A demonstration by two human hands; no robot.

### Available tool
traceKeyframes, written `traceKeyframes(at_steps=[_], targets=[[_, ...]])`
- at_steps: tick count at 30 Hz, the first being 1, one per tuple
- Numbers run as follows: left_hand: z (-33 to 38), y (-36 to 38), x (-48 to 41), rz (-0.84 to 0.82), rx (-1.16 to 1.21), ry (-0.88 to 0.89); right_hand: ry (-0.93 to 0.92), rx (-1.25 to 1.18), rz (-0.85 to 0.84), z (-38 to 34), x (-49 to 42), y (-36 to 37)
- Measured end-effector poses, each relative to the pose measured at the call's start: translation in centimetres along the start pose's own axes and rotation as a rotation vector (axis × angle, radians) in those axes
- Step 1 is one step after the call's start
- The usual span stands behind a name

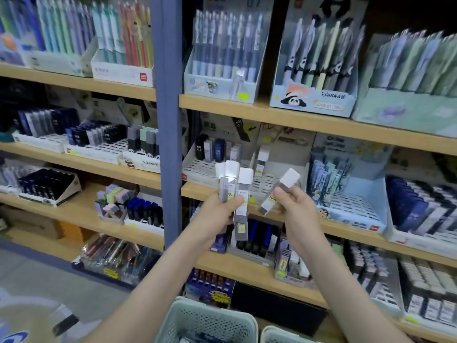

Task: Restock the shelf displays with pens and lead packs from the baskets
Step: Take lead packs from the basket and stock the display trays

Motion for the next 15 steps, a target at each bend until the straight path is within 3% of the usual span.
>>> traceKeyframes(at_steps=[5, 15], targets=[[1.2, -1.7, -3.0, 0.068, 0.066, 0.030, -0.081, 0.175, 0.053, -0.9, -5.2, -0.3], [2.4, -2.6, -7.4, 0.094, 0.115, 0.060, -0.003, 0.285, 0.030, 2.5, -12.6, 0.3]])
Point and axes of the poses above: each hand's wrist, its own x-axis away from the middle knuckle, its own y-axis out of the palm, z = x × y, the point moved 4 cm from there along -x, towards the middle knuckle, and after that the axes turned 9 degrees about -y, right-handed, at the moved point
